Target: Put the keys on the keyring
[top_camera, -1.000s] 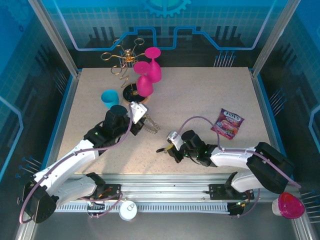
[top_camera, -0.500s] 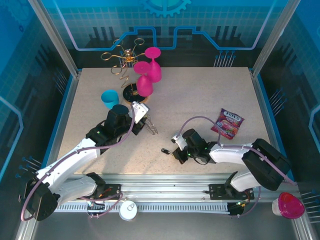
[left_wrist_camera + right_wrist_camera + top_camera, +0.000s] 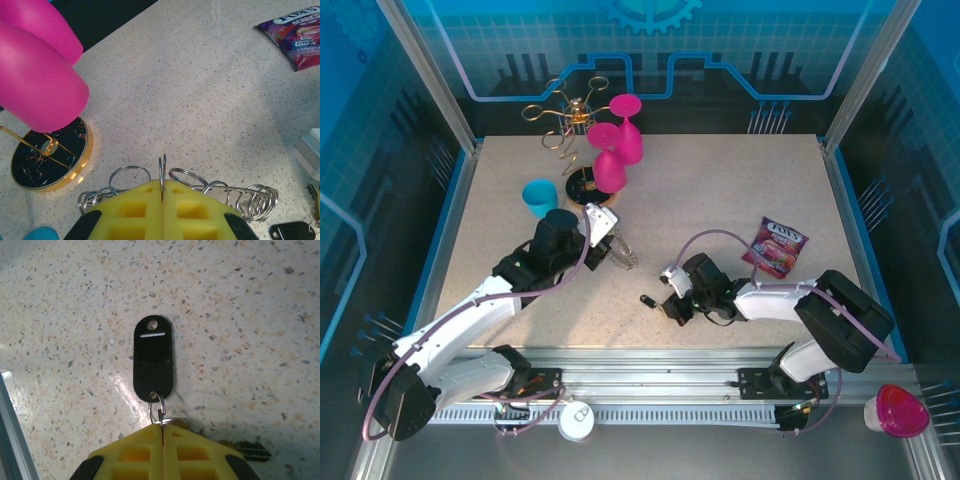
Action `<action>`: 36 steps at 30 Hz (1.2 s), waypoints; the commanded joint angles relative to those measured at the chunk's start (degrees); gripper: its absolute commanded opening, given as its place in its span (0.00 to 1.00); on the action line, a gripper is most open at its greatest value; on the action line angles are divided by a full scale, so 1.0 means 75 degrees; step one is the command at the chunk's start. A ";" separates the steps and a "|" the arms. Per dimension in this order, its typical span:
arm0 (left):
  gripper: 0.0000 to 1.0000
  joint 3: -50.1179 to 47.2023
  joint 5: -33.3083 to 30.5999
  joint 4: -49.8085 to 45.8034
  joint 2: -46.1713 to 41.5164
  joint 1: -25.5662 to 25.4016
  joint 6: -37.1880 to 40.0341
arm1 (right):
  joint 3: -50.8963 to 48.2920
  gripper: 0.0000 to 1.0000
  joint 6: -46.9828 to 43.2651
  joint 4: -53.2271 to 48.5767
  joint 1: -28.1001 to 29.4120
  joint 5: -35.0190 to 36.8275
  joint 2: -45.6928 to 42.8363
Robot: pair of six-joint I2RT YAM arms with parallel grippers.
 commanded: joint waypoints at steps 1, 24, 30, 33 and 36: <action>0.00 -0.0012 0.0109 0.0306 -0.0027 0.0051 0.0165 | 0.0154 0.11 0.0065 -0.0217 -0.0071 -0.0158 0.0207; 0.00 -0.0057 0.0120 0.0164 -0.0152 0.0052 0.0365 | -0.0055 0.00 -0.0236 -0.0155 -0.0155 -0.0192 -0.0538; 0.00 -0.0066 0.0606 0.0020 -0.0264 0.0040 0.0996 | -0.0232 0.00 -0.1413 -0.1327 -0.0055 0.1111 -0.2771; 0.00 -0.0069 0.1005 -0.0103 -0.0257 0.0021 0.1489 | -0.0219 0.00 -0.1686 -0.1419 -0.0045 0.1603 -0.3702; 0.00 -0.0055 0.1557 -0.0218 -0.0292 -0.0065 0.1978 | 0.0224 0.00 -0.2307 -0.1955 -0.0016 0.1775 -0.4210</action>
